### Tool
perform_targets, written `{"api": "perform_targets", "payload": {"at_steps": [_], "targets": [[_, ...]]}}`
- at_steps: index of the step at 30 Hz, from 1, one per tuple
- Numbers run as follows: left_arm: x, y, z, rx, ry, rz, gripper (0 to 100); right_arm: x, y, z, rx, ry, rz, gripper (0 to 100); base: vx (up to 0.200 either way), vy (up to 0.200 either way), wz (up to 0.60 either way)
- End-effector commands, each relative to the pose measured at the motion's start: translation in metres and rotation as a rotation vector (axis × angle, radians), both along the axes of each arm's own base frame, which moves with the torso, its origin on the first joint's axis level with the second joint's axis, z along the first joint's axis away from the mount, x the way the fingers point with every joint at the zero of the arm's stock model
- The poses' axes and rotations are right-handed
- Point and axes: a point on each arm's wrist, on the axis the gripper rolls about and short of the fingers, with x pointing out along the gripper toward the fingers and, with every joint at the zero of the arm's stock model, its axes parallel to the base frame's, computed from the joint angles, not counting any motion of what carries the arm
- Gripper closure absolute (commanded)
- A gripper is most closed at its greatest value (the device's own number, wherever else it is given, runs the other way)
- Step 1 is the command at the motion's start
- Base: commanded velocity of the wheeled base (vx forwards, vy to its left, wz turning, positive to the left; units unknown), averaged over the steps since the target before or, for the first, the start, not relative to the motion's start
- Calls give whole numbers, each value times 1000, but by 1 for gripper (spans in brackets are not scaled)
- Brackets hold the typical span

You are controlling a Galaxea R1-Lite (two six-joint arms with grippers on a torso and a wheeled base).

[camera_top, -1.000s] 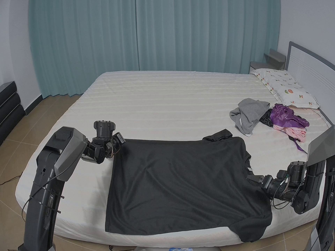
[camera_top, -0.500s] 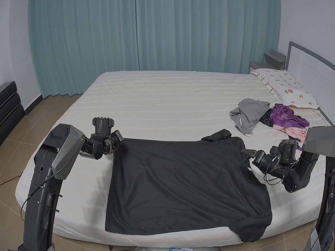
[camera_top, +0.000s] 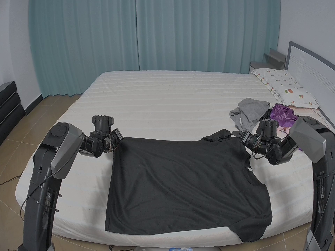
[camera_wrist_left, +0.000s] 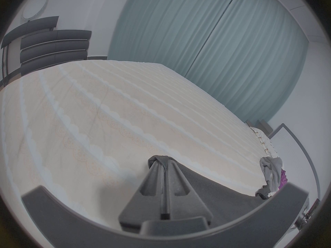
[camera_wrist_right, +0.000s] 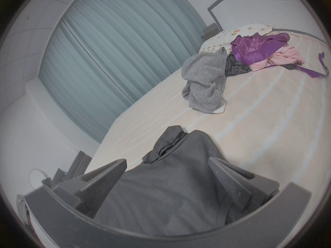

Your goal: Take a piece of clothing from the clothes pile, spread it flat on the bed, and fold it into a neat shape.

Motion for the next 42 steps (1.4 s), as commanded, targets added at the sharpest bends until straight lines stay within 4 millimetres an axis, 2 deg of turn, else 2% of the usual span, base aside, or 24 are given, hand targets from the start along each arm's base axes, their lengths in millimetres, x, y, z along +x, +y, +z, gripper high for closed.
{"api": "perform_targets", "payload": {"at_steps": [1, 10, 19, 25, 26, 33, 39, 42], "targets": [[2, 9, 4, -9, -10, 24, 100, 29, -2, -39, -44, 82, -37, 0, 0, 0, 0], [7, 31, 7, -7, -28, 66, 100, 46, 4, -48, -47, 87, -24, 0, 0, 0, 0], [7, 29, 8, -6, -31, 61, 100, 60, 9, -43, -43, 30, -16, 0, 0, 0, 0], [7, 29, 8, -6, -28, 61, 100, 60, 9, -45, -46, 55, -10, 0, 0, 0, 0], [7, 29, 8, -4, -26, 60, 100, 60, 9, -45, -46, 55, -10, 100, 0, 0, 0], [7, 28, 7, -4, -23, 59, 100, 60, 10, -48, -46, 65, -7, 100, 0, 0, 0], [7, 27, 7, -4, -23, 57, 100, 67, 2, -34, -36, 13, -37, 100, 0, 0, 0], [7, 27, 10, -5, -29, 57, 100, 71, -9, -28, -44, -14, -85, 100, 0, 0, 0]]}}
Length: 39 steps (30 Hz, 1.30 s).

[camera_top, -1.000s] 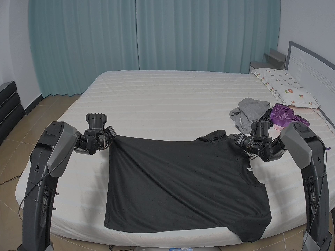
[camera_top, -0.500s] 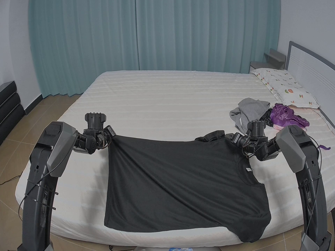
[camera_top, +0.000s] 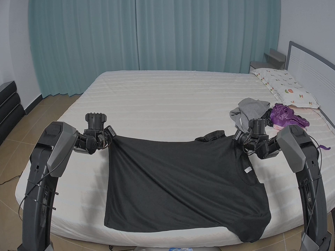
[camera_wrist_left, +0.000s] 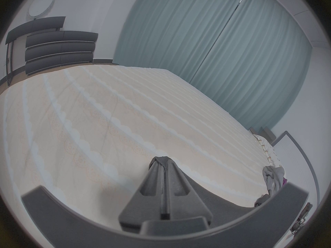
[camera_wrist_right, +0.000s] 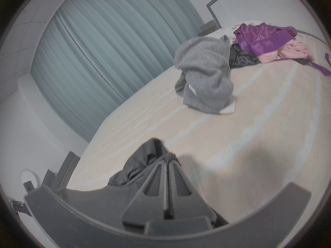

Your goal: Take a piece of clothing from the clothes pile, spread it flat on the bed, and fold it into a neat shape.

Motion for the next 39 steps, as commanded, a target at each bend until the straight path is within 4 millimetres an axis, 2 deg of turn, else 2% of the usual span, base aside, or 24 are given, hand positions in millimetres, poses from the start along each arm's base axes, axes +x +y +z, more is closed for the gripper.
{"api": "perform_targets", "payload": {"at_steps": [1, 8, 10, 18, 21, 22, 25, 35, 36, 38, 39], "targets": [[1, 0, 4, -1, -13, 1, 100, 6, -13, 12, -8, -47, -52, 100, 0, 0, 0], [4, -1, 10, -1, -41, 6, 100, 11, -25, 39, -7, -122, -81, 100, 0, 0, 0], [7, -1, 14, 6, -62, 29, 100, 14, -31, 53, -7, -162, -94, 100, 0, 0, 0], [8, -6, 7, 2, -58, 19, 100, 24, -40, 69, -18, -236, -148, 100, 0, 0, 0], [10, -8, 4, 1, -70, 12, 100, 24, -40, 60, -21, -218, -149, 100, 0, 0, 0], [14, -11, 0, 1, -90, 12, 100, 25, -38, 49, -23, -201, -148, 100, 0, 0, 0], [18, -14, -10, 4, -96, 8, 100, 25, -36, 34, -32, -175, -152, 100, 0, 0, 0], [17, -21, -21, 6, -80, -4, 100, 25, -30, 6, -43, -129, -140, 100, 0, 0, 0], [17, -21, -20, 4, -82, -3, 0, 24, -29, 5, -44, -127, -140, 100, 0, 0, 0], [17, -20, -20, 2, -85, -2, 0, 24, -29, 1, -47, -118, -144, 100, 0, 0, 0], [17, -20, -20, 2, -85, -2, 0, 24, -29, 1, -47, -118, -144, 0, 0, 0, 0]]}}
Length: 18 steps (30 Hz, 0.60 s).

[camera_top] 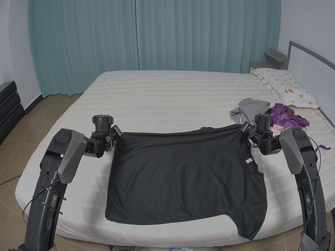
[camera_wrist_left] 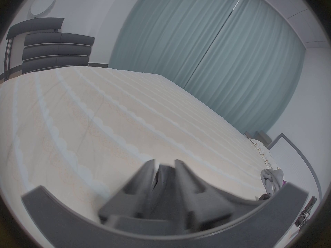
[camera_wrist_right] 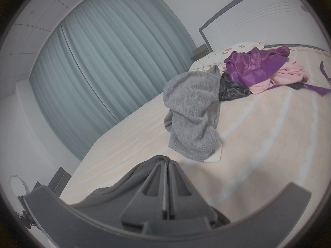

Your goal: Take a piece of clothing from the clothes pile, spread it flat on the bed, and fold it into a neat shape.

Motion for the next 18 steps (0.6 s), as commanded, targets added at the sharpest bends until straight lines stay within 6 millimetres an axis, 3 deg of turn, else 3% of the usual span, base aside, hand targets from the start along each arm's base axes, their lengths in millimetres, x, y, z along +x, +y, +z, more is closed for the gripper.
{"api": "perform_targets", "payload": {"at_steps": [1, 5, 7, 9, 10, 13, 18], "targets": [[0, 0, -4, -1, 8, 0, 0, -2, 2, -10, 0, 24, 2, 0, 0, 0, 0], [0, 1, -4, -1, 8, 4, 0, -5, 3, -6, 4, 30, 0, 0, 0, 0, 0], [-2, 2, -1, 2, 14, 11, 0, -16, 2, 21, 14, 26, 0, 0, 0, 0, 0], [-2, 3, 1, 2, 14, 14, 0, -19, 2, 27, 16, 24, 5, 0, 0, 0, 0], [-8, 7, 16, -4, 13, 28, 0, -27, -4, 39, 17, 20, -3, 0, 0, 0, 0], [-19, 12, 32, -23, 27, 40, 0, -39, -11, 47, 23, 35, -17, 0, 0, 0, 0], [-64, 20, 64, -56, 97, 21, 0, -105, -10, 67, 122, 120, 80, 0, 0, 0, 0]]}}
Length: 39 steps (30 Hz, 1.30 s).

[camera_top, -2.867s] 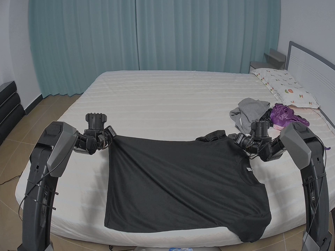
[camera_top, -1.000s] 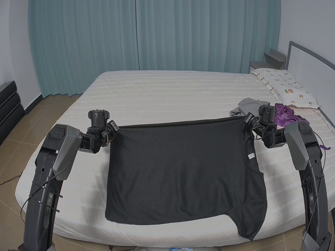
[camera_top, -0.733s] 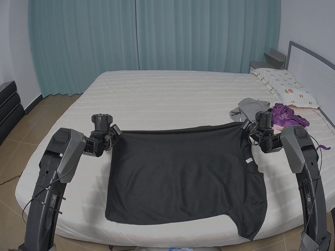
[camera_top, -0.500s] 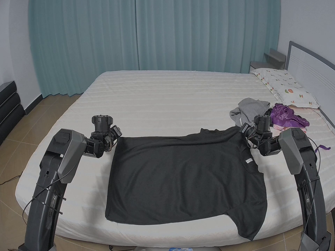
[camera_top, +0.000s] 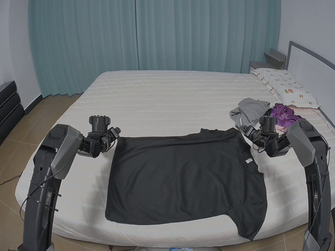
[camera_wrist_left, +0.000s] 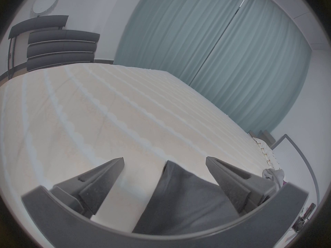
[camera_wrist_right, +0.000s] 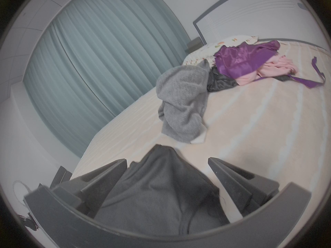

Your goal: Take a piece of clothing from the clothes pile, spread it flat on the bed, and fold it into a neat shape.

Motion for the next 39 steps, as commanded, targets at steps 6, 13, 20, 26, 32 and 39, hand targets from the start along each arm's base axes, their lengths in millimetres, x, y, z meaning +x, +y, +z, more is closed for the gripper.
{"api": "perform_targets", "payload": {"at_steps": [6, 13, 20, 26, 32, 39], "targets": [[-96, 14, 72, -77, 84, 12, 0, -131, 9, 69, 113, 50, 154, 0, 0, 0, 0], [-175, 14, 57, -144, 203, 3, 0, -223, 20, 59, 144, 166, 191, 0, 0, 0, 0], [-221, 10, 53, -193, 214, -21, 0, -259, 18, 46, 211, 223, 145, 0, 0, 0, 0], [-248, 10, 45, -240, 222, 0, 0, -279, 17, 36, 249, 254, 128, 0, 0, 0, 0], [-261, 6, 33, -255, 293, -15, 0, -284, 14, 27, 282, 298, 100, 0, 0, 0, 0], [-264, 3, 27, -296, 326, -21, 0, -294, 14, 19, 330, 364, 143, 0, 0, 0, 0]]}}
